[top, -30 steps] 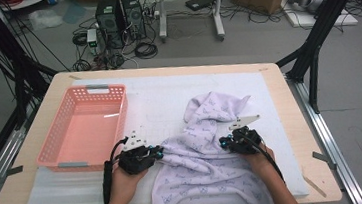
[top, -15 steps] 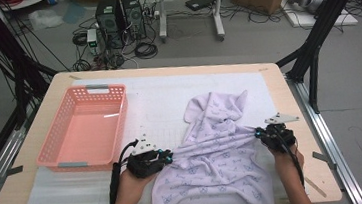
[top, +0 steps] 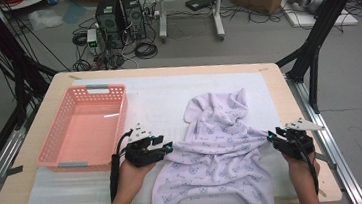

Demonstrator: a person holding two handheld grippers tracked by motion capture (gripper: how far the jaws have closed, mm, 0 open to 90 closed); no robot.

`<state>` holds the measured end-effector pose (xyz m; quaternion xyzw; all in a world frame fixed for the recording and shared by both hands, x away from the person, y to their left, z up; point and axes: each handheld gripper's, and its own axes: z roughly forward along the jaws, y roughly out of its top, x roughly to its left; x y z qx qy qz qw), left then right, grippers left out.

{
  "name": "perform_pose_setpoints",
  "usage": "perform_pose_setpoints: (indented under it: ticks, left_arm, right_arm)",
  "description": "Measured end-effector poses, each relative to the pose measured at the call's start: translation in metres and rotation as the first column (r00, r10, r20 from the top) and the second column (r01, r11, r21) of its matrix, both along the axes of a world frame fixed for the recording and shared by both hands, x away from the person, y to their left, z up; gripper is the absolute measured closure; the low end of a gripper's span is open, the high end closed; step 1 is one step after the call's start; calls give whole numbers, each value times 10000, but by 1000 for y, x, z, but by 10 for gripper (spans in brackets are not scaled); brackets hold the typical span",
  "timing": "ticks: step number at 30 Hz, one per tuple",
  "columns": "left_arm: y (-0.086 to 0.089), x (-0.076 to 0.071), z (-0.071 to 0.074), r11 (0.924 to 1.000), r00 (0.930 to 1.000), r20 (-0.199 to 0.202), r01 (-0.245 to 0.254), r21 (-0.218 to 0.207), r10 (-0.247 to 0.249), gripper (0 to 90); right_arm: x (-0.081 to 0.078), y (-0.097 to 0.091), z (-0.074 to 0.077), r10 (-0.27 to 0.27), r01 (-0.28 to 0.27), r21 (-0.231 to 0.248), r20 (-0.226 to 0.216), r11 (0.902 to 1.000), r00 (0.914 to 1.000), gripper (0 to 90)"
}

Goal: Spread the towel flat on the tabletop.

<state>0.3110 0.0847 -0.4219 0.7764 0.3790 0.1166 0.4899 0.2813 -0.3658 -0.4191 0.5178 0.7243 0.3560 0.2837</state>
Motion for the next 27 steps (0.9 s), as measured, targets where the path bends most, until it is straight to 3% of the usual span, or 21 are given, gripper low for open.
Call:
perform_pose_setpoints:
  ticks: [1, 4, 7, 10, 14, 18, 22, 25, 27]
  left_arm:
    - [-3, 6, 1, 10000, 10000, -35, -10, -12, 9, 541]
    - [-9, 22, 5, 9979, 9994, -275, -207, -620, 190, 538]
    - [-14, 33, 13, 9943, 9990, -124, -428, -977, 418, 533]
    - [-25, 44, 14, 9984, 9995, -147, -294, -487, 287, 534]
    - [-44, 55, 2, 9998, 9990, -421, 136, 149, -130, 509]
    - [-62, 61, -10, 9956, 9956, -749, 622, 701, -569, 491]
    - [-76, 62, -18, 9942, 9936, -802, 853, 650, -800, 519]
    - [-82, 63, -26, 9900, 9881, -1125, 1145, 824, -1049, 527]
    - [-87, 61, -27, 9841, 9899, -753, 1286, 1225, -1199, 548]
  right_arm:
    - [0, -1, 2, 130, -130, 96, 35, 9999, 9999, 624]
    - [-2, 0, 4, 285, -288, 186, 144, 9994, 9995, 624]
    - [-1, 1, 1, 489, -490, 211, 59, 9986, 9988, 624]
    - [2, 1, -2, 528, -526, 321, -45, 9981, 9986, 623]
    - [2, 4, -4, 758, -754, 292, -130, 9967, 9970, 611]
    - [5, 6, -7, 1054, -1046, 426, -166, 9936, 9943, 519]
    - [7, 9, -11, 1192, -1174, 501, -341, 9918, 9923, 481]
    - [7, 10, -11, 1253, -1238, 493, -294, 9911, 9917, 480]
    - [7, 10, -11, 1205, -1189, 558, -272, 9913, 9923, 478]
